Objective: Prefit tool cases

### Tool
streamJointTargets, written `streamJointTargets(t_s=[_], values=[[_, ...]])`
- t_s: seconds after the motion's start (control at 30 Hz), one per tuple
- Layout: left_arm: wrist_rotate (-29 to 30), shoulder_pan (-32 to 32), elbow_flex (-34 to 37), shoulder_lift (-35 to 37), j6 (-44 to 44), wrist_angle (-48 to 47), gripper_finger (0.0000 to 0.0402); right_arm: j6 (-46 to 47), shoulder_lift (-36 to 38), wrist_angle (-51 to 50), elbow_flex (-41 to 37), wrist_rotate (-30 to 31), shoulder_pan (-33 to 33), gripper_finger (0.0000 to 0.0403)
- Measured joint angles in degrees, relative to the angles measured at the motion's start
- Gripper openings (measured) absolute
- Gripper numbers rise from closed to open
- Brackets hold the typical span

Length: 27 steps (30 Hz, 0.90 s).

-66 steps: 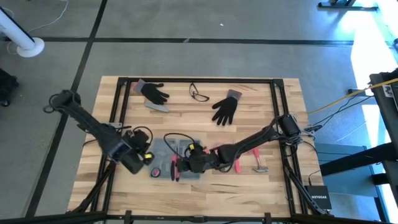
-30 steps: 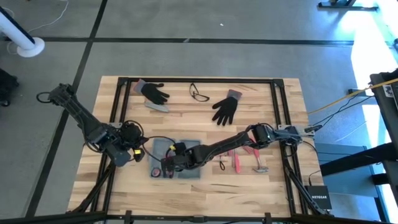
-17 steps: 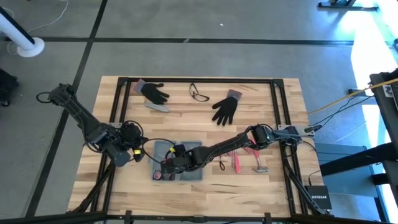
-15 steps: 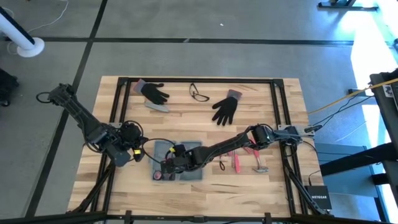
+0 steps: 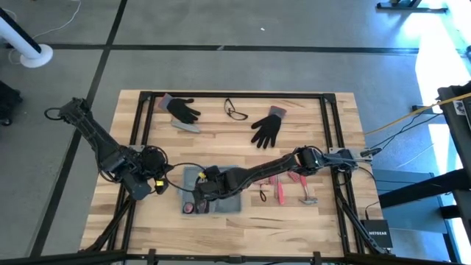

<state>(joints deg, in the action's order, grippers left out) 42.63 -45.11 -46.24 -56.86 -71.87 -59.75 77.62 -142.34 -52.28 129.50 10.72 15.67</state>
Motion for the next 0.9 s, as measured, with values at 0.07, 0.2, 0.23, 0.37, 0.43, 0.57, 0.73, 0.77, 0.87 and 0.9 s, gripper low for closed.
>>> streamJointTargets(t_s=[0.07, 0.2, 0.23, 0.37, 0.43, 0.57, 0.73, 0.77, 0.87, 0.9], values=[[0.02, -0.52, 0.33, -0.02, -1.03, 0.59, 0.0, -0.34, -0.02, -3.66, 1.8, 0.58, -0.39, 0.0126], [-0.7, -2.06, 4.7, -1.29, -5.66, 5.6, 0.0, -1.74, 0.02, -10.51, 5.61, 1.53, -0.79, 0.0122], [-1.48, -2.44, 6.22, -1.77, -6.76, 8.29, 0.0, -3.08, 0.24, -10.95, 5.49, 1.58, -0.75, 0.0113], [-3.42, -2.92, 11.0, -3.45, -9.76, 21.07, 0.0, -7.87, 2.0, -11.41, 5.13, 0.63, -0.7, 0.0022], [-3.43, -2.9, 12.62, -4.17, -9.37, 27.81, 0.0, -10.15, 2.91, -10.87, 5.34, -1.15, -0.39, 0.0011], [-3.49, -2.44, 14.43, -7.49, -9.34, 35.36, 0.0, -15.35, 3.61, -10.59, 5.33, -5.78, 0.14, 0.0002], [-8.22, 1.14, 16.14, -15.74, -8.58, 48.61, 0.0, -18.95, 4.13, -13.45, 5.28, -7.91, 0.67, 0.0], [-9.68, 1.98, 16.22, -17.57, -6.37, 52.65, 0.0, -19.28, 4.53, -14.88, 5.28, -7.82, 0.65, 0.0], [-14.81, 4.94, 16.26, -22.04, 1.1, 62.67, 0.0, -19.67, 6.78, -18.4, 5.26, -6.03, 0.52, 0.0], [-16.35, 5.82, 16.26, -22.92, 2.73, 64.72, 0.0, -19.71, 7.83, -20.03, 5.26, -4.98, 0.48, 0.0]])
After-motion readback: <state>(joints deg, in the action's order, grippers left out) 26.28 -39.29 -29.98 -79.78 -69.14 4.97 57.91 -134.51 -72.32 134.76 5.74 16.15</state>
